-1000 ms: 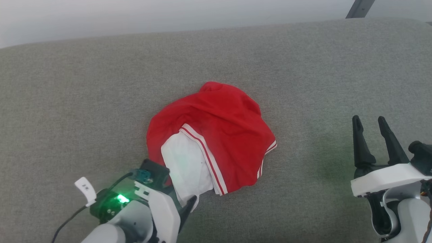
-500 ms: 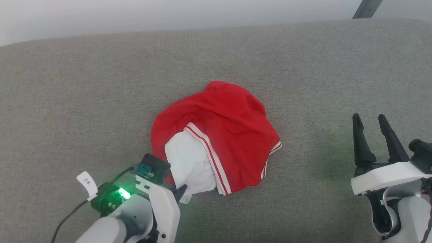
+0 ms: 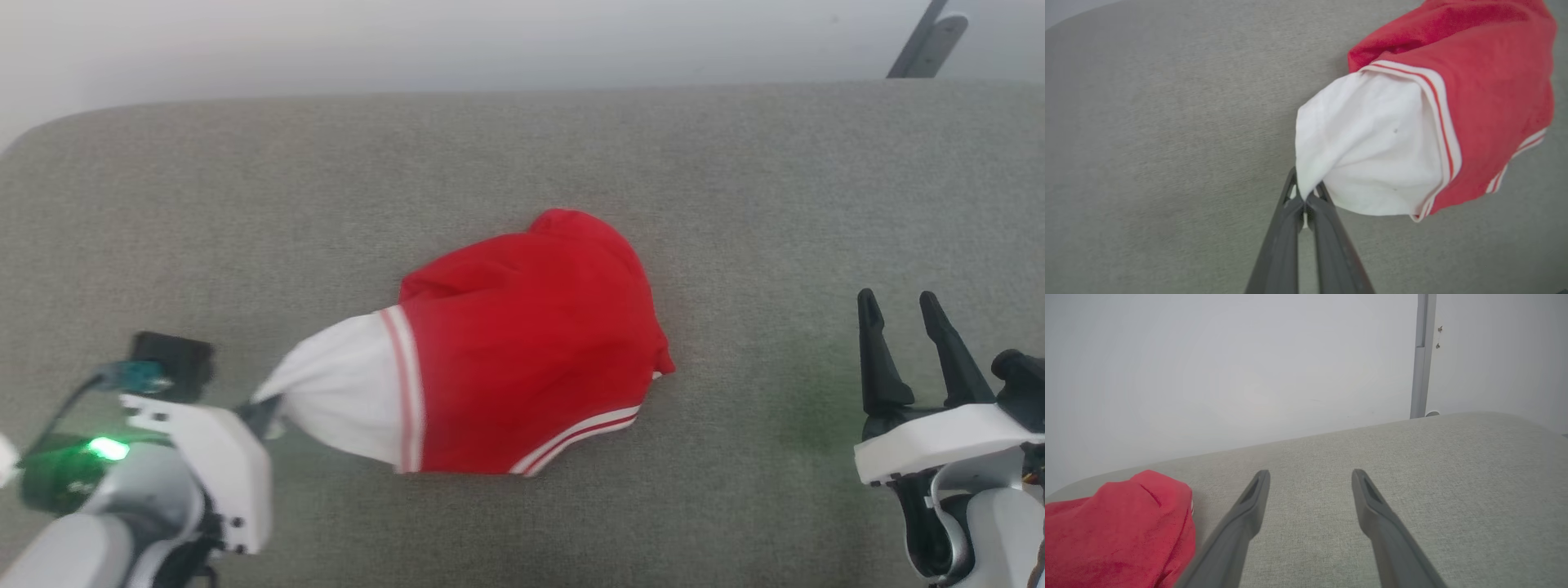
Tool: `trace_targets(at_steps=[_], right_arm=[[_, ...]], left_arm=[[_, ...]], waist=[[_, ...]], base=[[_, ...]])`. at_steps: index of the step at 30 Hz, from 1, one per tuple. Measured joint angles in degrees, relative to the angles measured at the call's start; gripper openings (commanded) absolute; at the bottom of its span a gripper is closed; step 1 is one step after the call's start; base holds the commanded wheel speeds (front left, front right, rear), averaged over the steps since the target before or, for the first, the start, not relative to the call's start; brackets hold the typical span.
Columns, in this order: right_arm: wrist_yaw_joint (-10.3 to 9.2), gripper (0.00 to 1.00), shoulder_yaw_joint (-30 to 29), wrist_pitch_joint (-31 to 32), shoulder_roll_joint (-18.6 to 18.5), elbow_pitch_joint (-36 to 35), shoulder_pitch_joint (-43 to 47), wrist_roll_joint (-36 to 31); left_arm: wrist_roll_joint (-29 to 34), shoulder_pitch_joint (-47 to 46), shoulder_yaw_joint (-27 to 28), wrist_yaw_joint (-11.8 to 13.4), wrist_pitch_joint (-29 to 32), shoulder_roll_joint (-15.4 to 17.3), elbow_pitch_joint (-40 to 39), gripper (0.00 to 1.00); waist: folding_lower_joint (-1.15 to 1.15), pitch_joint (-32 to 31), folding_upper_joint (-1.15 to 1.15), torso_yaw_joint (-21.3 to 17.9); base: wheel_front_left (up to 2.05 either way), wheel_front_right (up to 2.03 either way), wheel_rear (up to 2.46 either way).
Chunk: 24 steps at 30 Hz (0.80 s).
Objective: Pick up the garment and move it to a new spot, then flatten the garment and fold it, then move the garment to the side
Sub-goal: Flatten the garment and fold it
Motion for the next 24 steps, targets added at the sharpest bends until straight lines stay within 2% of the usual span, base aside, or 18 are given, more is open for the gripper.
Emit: trace_targets(at_steps=[5, 9, 14, 20, 21, 22, 23, 24], right_arm=[[0.0, 1.0, 0.2, 0.5, 0.0, -0.4, 0.5, -0.1], [0.0, 1.0, 0.4, 1.0, 0.1, -0.7, 0.5, -0.2], [0.0, 1.0, 0.8, 1.1, 0.0, -1.0, 0.4, -0.2], [0.0, 1.0, 2.0, 1.5, -0.1, -1.1, -0.3, 0.2], [0.0, 1.0, 2.2, 1.5, -0.3, -1.0, -0.3, 0.4], [0.0, 1.0, 2.6, 1.5, -0.4, -1.0, -0.4, 0.6], [0.0, 1.0, 2.6, 1.5, -0.4, -1.0, -0.4, 0.6], [0.0, 1.0, 2.9, 1.5, -0.5, -0.9, -0.5, 0.7]], left_arm=[[-1.0, 2.3, 5.4, 2.1, -0.3, 3.8, 1.0, 0.0], [-2.2, 3.9, 7.6, 2.1, -1.5, 5.4, 5.7, 0.0], [-3.0, 4.1, 7.3, 0.2, -2.7, 4.8, 13.2, 0.0], [-4.0, 1.5, 5.4, -2.6, -4.9, 1.2, 21.0, 0.0], [-4.1, 1.0, 5.2, -3.2, -5.1, 0.6, 22.0, 0.03], [-4.2, 0.5, 5.0, -3.7, -5.6, 0.0, 22.9, 0.22], [-4.2, 0.5, 5.0, -3.7, -5.6, 0.0, 22.9, 0.36], [-4.1, -0.1, 4.7, -4.0, -6.2, -0.4, 23.6, 0.86]], waist=[[0.0, -0.7, 0.0, 0.9], [0.0, -1.0, 0.0, 1.3], [0.0, -0.6, 0.0, 1.2], [0.0, 0.2, 0.0, 1.0], [0.0, 0.2, 0.0, 1.1], [0.0, 0.2, 0.0, 1.1], [0.0, 0.2, 0.0, 1.1], [0.0, 0.2, 0.0, 1.1]], base=[[0.0, 0.0, 0.0], [0.0, 0.0, 0.0], [0.0, 0.0, 0.0], [0.0, 0.0, 0.0], [0.0, 0.0, 0.0], [0.0, 0.0, 0.0], [0.0, 0.0, 0.0], [0.0, 0.0, 0.0]])
